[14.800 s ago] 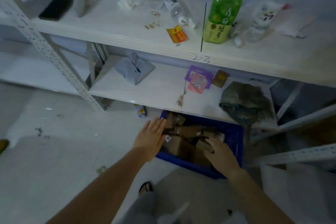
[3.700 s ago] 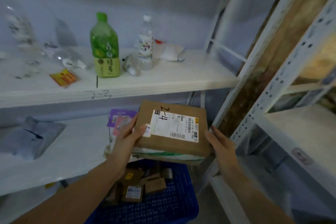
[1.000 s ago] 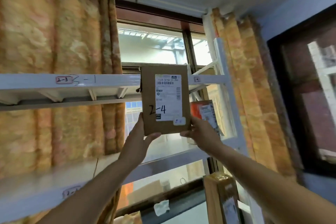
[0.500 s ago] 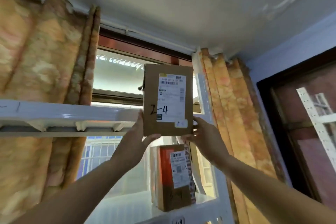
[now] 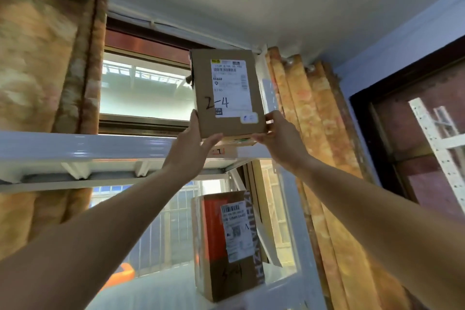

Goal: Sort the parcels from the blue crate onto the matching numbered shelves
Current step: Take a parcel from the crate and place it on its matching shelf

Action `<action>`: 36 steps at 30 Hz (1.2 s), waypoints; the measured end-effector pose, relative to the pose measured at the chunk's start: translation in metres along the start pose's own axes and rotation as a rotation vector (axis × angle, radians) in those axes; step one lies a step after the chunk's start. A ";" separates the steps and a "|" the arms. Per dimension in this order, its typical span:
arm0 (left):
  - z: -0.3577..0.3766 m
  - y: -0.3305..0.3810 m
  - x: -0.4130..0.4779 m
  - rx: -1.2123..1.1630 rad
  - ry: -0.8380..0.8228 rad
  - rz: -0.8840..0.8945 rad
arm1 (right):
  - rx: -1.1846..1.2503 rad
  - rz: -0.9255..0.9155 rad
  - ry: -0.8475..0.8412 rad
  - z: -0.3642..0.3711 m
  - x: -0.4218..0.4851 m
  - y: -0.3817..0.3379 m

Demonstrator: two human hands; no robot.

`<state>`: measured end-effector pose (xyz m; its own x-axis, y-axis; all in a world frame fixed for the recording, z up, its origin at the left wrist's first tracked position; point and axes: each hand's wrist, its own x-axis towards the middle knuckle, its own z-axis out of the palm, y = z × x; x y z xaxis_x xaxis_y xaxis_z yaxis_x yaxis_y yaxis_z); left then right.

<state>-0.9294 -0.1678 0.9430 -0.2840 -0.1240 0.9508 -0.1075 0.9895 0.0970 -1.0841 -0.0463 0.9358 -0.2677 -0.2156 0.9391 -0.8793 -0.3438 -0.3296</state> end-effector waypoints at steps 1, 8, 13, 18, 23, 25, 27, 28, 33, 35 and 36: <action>0.005 -0.002 0.005 -0.001 -0.007 0.000 | -0.001 0.005 -0.015 -0.001 0.004 0.006; 0.042 0.001 0.051 0.034 0.014 0.036 | 0.028 -0.016 0.027 -0.010 0.058 0.046; 0.071 -0.007 0.081 0.107 0.000 -0.010 | -0.006 0.003 0.019 -0.005 0.094 0.083; 0.107 -0.023 0.095 0.197 -0.062 -0.121 | 0.017 0.041 -0.017 0.007 0.113 0.130; 0.135 -0.037 0.102 0.412 -0.063 -0.188 | 0.014 0.049 -0.009 0.025 0.115 0.179; 0.144 -0.041 0.104 0.469 -0.025 -0.178 | 0.055 0.029 0.007 0.034 0.113 0.193; 0.151 -0.045 0.110 0.533 -0.007 -0.204 | 0.072 0.002 0.029 0.039 0.116 0.200; 0.153 -0.048 0.114 0.555 -0.004 -0.226 | 0.065 -0.013 0.050 0.041 0.117 0.201; 0.161 -0.056 0.120 0.392 0.054 -0.276 | 0.012 -0.093 0.140 0.053 0.106 0.202; 0.163 -0.055 0.119 0.404 0.078 -0.259 | -0.082 -0.141 0.171 0.057 0.102 0.203; 0.163 -0.055 0.119 0.432 0.094 -0.259 | -0.135 -0.159 0.187 0.057 0.103 0.203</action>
<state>-1.1126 -0.2489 1.0026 -0.1113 -0.3347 0.9357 -0.5528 0.8033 0.2216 -1.2676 -0.1904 0.9596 -0.1790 0.0081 0.9838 -0.9573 -0.2319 -0.1723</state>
